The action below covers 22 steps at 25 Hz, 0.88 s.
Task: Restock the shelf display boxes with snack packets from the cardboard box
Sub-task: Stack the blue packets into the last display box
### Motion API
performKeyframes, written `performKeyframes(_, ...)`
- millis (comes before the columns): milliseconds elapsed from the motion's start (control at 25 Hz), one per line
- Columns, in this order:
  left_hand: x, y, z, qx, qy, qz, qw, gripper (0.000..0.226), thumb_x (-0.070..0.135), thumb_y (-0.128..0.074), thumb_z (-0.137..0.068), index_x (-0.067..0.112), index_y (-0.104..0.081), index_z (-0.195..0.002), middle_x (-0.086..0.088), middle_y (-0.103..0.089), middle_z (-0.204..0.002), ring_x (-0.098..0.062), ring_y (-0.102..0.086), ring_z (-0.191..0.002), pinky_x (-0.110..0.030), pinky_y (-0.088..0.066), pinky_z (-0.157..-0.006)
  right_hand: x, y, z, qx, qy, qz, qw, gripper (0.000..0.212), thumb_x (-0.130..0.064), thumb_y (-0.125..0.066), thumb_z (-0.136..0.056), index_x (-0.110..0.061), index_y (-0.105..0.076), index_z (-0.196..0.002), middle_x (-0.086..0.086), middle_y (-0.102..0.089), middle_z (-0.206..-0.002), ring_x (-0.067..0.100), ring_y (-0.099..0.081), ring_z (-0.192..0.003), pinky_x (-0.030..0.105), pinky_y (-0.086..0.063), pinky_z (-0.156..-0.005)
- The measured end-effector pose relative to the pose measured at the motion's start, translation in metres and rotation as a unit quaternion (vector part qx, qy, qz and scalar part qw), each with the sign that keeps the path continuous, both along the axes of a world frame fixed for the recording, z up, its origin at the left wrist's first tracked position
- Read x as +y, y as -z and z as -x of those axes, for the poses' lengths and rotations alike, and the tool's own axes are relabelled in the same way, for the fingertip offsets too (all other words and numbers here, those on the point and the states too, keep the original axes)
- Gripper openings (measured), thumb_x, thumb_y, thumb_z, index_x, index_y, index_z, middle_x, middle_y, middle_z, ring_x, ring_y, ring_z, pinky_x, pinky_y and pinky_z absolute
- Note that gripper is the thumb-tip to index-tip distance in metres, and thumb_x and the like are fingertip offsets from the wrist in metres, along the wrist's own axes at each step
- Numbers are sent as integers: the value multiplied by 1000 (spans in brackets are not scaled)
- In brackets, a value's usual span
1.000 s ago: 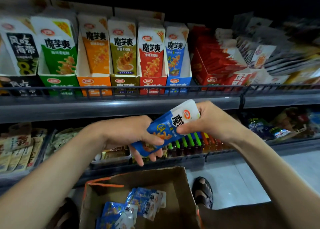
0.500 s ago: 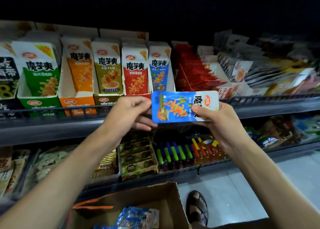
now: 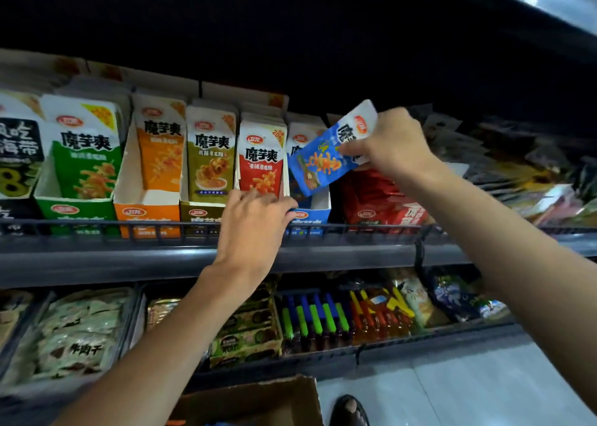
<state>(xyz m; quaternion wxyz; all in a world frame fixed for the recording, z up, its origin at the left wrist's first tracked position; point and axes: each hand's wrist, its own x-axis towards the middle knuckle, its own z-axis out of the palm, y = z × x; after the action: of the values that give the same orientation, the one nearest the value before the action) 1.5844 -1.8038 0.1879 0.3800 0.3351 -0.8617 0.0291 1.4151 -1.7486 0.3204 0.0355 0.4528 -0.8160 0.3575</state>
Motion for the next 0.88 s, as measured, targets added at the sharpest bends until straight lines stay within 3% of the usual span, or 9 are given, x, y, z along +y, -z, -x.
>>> performKeyframes(80, -2, 1, 2, 8, -2, -6, 1000, 10, 31, -66, -89, 26, -74, -91, 3, -72, -76, -22, -62, -74, -36, -39, -75, -21, -11, -2, 21, -7, -77, 997, 37, -17, -86, -71, 2, -67, -96, 15, -70, -98, 26, -71, -82, 33, -60, -67)
performKeyframes(160, -5, 2, 4, 20, -1, -12, 1000, 8, 30, -67, -89, 27, -75, -89, 4, -72, -75, -22, -61, -71, -36, -37, -74, -33, -18, -7, -16, -48, -141, 989, 33, -7, -85, -72, 5, -65, -95, 20, -70, -95, 30, -71, -81, 42, -61, -66)
performKeyframes(280, -7, 4, 5, 37, 8, -18, 999, 7, 28, -68, -89, 26, -75, -88, 4, -72, -76, -22, -61, -73, -36, -38, -76, -43, -18, -10, 82, -98, -221, 967, 31, -16, -87, -72, -5, -64, -91, 10, -68, -87, 20, -65, -73, 29, -52, -60)
performKeyframes(360, -7, 4, 5, 40, 10, -17, 999, 8, 28, -67, -90, 27, -75, -89, 4, -72, -77, -21, -61, -74, -36, -37, -75, -47, -13, -13, 168, -116, -244, 948, 29, -23, -87, -71, -11, -62, -79, 6, -65, -82, 20, -62, -78, 26, -44, -65)
performKeyframes(520, -7, 6, 6, 32, 2, -14, 999, 10, 31, -64, -91, 27, -73, -91, 6, -73, -82, -20, -61, -78, -35, -35, -75, -59, 4, -7, 199, -122, -244, 941, 42, -22, -85, -73, -19, -46, -60, 7, -59, -78, 27, -62, -85, 28, -38, -67)
performKeyframes(600, -8, 6, 6, 37, 7, -18, 999, 10, 30, -65, -90, 28, -74, -93, 5, -74, -85, -21, -61, -80, -35, -36, -76, -62, 12, -5, 233, -118, -232, 937, 29, -24, -82, -77, -15, -55, -73, 15, -63, -92, 35, -62, -96, 31, -39, -70)
performKeyframes(640, -9, 7, 6, 37, 8, -16, 999, 10, 30, -66, -90, 28, -74, -95, 4, -74, -85, -21, -62, -80, -36, -37, -76, -63, 16, -6, 263, -115, -225, 931, 25, -25, -80, -79, -12, -62, -90, 18, -64, -103, 37, -61, -102, 34, -41, -73)
performKeyframes(760, -9, 7, 7, 38, 6, -8, 999, 11, 30, -66, -90, 27, -74, -95, 3, -73, -84, -22, -63, -80, -36, -38, -76, -65, 32, -9, 350, -92, -175, 916, 56, -26, -77, -82, -15, -52, -131, 18, -63, -120, 39, -59, -110, 42, -47, -83)
performKeyframes(880, -8, 7, 8, 39, 3, -5, 999, 10, 30, -66, -89, 27, -74, -95, 3, -73, -83, -22, -62, -80, -36, -37, -77, -62, 48, -9, 387, -55, -95, 915, 74, -26, -82, -75, -17, -43, -138, 13, -56, -128, 35, -55, -115, 43, -43, -93)
